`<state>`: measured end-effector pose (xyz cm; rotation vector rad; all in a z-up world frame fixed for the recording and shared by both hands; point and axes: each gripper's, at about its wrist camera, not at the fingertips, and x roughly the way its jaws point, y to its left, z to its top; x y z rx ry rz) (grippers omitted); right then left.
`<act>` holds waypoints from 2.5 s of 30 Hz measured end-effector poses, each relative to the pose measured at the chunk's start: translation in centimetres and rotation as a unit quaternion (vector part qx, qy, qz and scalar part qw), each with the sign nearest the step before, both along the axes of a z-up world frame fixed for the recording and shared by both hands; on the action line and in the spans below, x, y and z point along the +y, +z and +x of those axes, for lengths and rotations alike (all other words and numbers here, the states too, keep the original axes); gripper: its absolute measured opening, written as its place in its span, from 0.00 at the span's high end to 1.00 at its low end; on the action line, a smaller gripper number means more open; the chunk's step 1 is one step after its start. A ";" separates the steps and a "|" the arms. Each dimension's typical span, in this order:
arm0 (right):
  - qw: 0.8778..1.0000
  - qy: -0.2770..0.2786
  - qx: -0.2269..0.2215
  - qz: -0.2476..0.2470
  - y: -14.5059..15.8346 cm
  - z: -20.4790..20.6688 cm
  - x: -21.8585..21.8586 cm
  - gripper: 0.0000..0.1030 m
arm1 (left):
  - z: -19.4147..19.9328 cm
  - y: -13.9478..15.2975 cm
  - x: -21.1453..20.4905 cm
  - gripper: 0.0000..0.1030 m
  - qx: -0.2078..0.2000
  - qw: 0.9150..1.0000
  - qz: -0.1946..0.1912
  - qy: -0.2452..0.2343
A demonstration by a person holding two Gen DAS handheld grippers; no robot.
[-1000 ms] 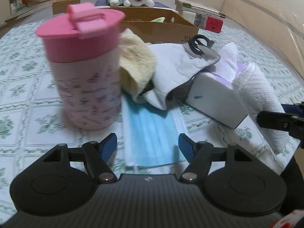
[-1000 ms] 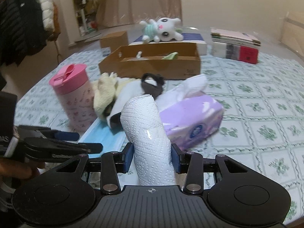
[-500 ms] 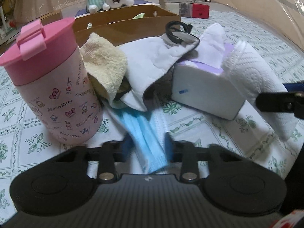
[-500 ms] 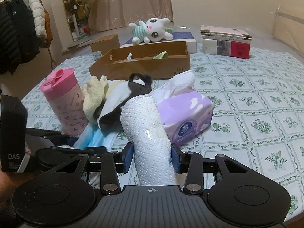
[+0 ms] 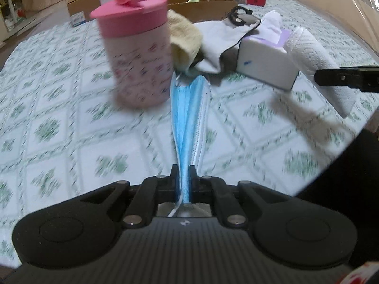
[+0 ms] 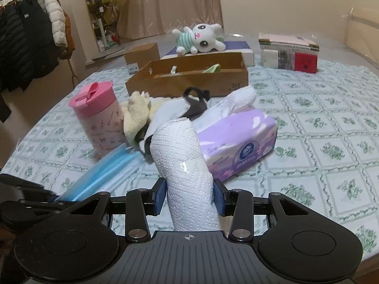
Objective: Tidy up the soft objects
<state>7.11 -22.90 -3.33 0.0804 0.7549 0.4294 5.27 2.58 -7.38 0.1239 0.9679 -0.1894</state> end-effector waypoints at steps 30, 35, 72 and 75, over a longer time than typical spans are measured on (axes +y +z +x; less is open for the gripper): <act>0.999 0.005 0.049 0.007 -3.4 1.0 1.0 0.59 | 4.0 -1.5 -3.8 0.36 -0.026 0.987 0.122 -0.101; 0.999 0.009 0.052 0.009 -3.7 1.4 1.3 0.59 | 4.5 -1.4 -3.1 0.60 -0.004 0.990 0.094 -0.109; 0.996 -0.001 0.035 0.077 1.3 -1.4 1.4 0.59 | -1.6 8.2 -1.7 0.98 -0.066 0.994 -0.008 -0.088; 0.995 -0.010 0.041 0.091 1.9 -0.9 0.8 0.59 | -0.4 9.2 -1.8 0.98 -0.075 0.993 -0.027 -0.086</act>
